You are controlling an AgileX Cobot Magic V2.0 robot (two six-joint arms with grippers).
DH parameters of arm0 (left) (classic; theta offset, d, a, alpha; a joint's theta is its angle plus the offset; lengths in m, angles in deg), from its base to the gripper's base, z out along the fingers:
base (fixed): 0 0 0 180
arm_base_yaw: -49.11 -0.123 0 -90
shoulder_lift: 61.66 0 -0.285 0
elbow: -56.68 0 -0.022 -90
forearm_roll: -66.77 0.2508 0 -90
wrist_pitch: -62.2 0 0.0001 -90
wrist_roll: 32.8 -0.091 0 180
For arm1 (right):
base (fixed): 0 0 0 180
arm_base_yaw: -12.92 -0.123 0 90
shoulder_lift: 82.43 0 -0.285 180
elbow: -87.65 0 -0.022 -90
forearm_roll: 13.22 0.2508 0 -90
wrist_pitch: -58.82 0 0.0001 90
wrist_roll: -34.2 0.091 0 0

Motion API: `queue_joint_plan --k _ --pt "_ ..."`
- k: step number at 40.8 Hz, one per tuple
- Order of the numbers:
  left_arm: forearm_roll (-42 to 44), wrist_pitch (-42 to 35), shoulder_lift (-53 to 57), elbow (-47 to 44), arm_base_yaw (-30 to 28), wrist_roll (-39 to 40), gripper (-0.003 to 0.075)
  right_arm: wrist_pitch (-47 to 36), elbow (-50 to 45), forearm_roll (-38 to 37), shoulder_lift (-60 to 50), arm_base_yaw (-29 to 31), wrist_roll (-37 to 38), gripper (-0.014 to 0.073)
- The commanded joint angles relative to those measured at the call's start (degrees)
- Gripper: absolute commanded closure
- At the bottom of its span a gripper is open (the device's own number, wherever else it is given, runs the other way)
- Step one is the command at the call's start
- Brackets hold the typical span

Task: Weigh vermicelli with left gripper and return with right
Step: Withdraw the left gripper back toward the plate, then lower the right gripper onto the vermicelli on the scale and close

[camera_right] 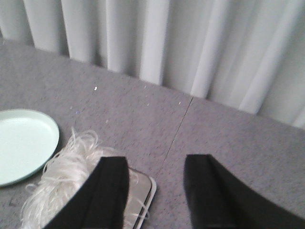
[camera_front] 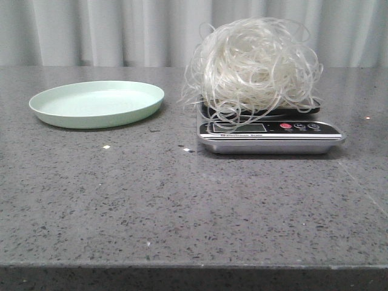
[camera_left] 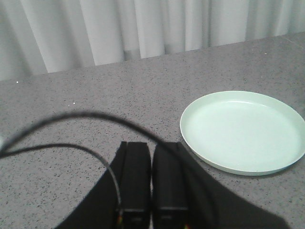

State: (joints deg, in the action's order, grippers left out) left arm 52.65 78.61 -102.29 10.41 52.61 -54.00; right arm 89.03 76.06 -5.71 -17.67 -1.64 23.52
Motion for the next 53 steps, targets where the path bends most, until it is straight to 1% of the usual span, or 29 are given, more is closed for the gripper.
queue_joint_plan --k 1,3,7,14,19,26,35,47,53 --pt "-0.99 -4.43 0.1 1.56 0.46 0.59 0.0583 2.22 5.42 -0.11 3.79 -1.48 -1.45 0.0078" --pt "-0.99 -4.43 0.1 1.56 0.46 0.59 0.0583 4.95 7.0 -0.11 6.01 -2.07 -2.94 0.0068" --pt "-0.99 -4.43 0.1 1.56 0.46 0.59 0.0583 10.06 9.88 1.29 10.51 -3.14 -9.09 0.0067" --pt "-0.99 -4.43 0.1 1.56 0.46 0.59 0.0583 16.7 13.99 10.49 17.62 -3.2 -19.02 0.0064" --pt "-0.99 -4.43 0.1 1.56 0.46 0.59 0.0583 21.52 16.98 14.52 22.44 -3.2 -22.6 0.0062" --pt "-0.99 -4.43 0.1 1.56 0.46 0.59 0.0583 27.19 21.43 15.73 28.89 -3.2 -23.24 0.0062" --pt "-0.99 -4.43 0.1 1.56 0.46 0.59 0.0583 27.87 24.61 16.13 35.08 -3.2 -23.24 0.0062" --pt "-0.99 -4.43 0.1 1.56 0.46 0.59 0.0583 29.54 24.61 16.13 41.66 -3.2 -23.28 0.0063" --pt "-0.99 -4.43 0.1 1.56 0.46 0.59 0.0583 30.51 24.61 16.13 42.88 -3.2 -23.28 0.0068"
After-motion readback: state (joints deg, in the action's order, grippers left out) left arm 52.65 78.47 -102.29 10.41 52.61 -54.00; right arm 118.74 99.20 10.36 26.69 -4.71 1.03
